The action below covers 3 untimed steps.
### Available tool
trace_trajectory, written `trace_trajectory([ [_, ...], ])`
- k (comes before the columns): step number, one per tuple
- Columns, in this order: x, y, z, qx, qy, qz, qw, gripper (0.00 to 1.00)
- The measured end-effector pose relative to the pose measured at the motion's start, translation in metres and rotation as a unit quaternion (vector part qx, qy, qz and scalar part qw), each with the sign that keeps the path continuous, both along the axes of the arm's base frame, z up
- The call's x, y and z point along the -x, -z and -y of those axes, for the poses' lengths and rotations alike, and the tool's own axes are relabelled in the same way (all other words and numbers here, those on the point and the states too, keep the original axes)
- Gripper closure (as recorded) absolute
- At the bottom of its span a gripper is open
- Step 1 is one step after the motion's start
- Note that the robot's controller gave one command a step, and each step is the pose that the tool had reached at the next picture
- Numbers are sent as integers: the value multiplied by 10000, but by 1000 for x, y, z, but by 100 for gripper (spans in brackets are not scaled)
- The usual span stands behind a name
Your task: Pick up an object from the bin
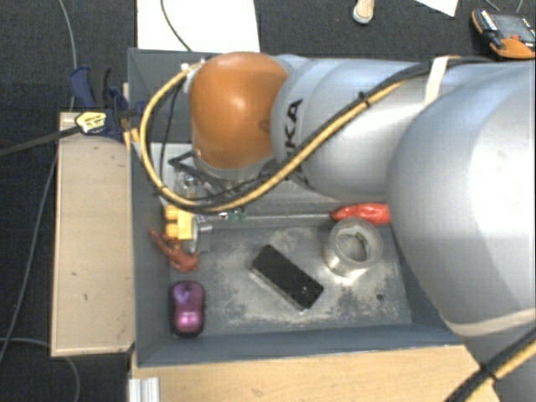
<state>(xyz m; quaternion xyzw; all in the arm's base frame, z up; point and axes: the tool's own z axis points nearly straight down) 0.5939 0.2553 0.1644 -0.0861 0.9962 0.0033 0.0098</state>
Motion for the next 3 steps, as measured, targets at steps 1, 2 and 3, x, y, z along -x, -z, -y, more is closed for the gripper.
trace_trajectory([
  [1,73,64,6,22,-972,-61,9952,0],
  [2,0,93,3,53,-2506,25,9681,0],
  [3,1,92,10,31,-2581,-18,9661,100],
])
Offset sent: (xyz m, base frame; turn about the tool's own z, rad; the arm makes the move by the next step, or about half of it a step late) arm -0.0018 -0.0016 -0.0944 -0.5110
